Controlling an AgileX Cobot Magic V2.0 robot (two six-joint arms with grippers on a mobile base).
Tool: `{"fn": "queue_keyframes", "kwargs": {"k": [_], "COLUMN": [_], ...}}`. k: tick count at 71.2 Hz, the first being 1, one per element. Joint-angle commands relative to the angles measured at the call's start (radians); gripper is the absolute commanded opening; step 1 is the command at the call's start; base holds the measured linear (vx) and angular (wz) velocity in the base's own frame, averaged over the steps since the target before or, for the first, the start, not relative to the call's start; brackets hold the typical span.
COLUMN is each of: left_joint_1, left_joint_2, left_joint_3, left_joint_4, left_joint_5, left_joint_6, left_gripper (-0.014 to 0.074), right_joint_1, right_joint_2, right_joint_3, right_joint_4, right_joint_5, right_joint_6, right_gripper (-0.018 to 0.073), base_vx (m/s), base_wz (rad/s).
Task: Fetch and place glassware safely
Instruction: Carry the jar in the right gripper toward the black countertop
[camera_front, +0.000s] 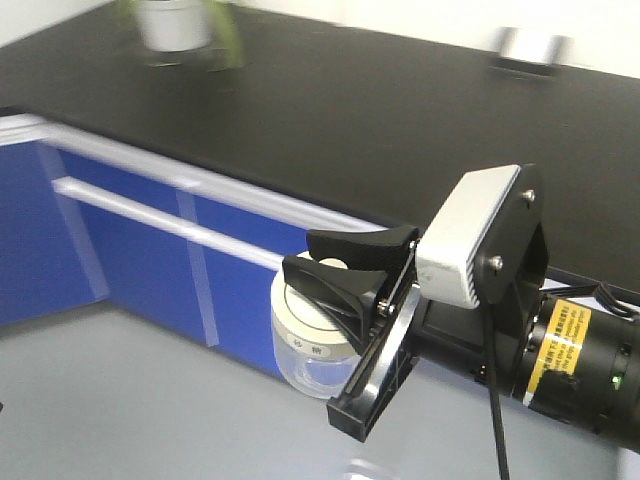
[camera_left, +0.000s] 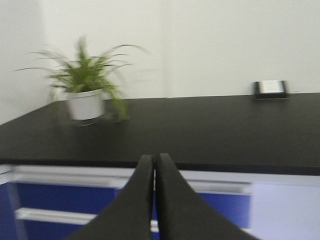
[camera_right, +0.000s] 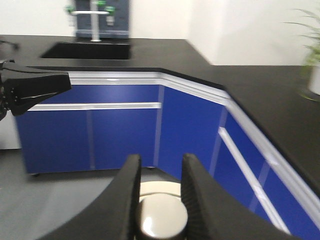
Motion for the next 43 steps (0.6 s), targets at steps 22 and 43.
{"fn": "queue_keyframes", "kwargs": {"k": [22, 43], "left_joint_1": [0.000, 0.000], "left_joint_2": [0.003, 0.003], "left_joint_3": [-0.027, -0.027], "left_joint_4": [-0.019, -0.019], "left_joint_5": [-0.053, -0.053], "left_joint_6": [-0.010, -0.010], "left_gripper": [0.0001, 0.0001], "right_joint_1": [-0.001, -0.001], "right_joint_2": [-0.022, -0.022], "right_joint_3": [-0.035, -0.035], "right_joint_4": [0.016, 0.016], "right_joint_5": [-0.078, -0.078], "right_joint_6": [-0.007, -0.007], "right_gripper": [-0.0001, -0.0001], "base_vx": [0.10, 0.10], "base_wz": [-0.93, -0.73]}}
